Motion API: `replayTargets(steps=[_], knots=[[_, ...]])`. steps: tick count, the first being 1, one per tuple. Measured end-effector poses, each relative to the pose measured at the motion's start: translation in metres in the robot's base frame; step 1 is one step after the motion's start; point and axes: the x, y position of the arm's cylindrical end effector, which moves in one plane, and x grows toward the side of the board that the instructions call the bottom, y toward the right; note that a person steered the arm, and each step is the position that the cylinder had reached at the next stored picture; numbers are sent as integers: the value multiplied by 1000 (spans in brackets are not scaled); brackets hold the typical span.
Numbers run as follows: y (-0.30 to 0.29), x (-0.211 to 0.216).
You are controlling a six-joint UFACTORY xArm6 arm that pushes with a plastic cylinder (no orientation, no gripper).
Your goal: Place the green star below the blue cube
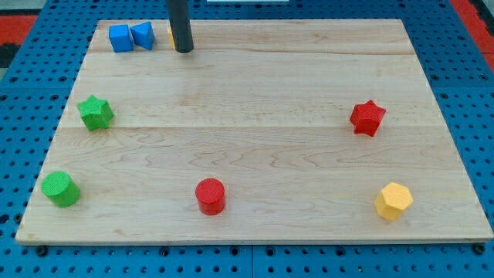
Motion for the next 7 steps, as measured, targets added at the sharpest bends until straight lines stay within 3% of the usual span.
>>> replayTargets(steps=[5,7], knots=[[-32,1],[-2,48]])
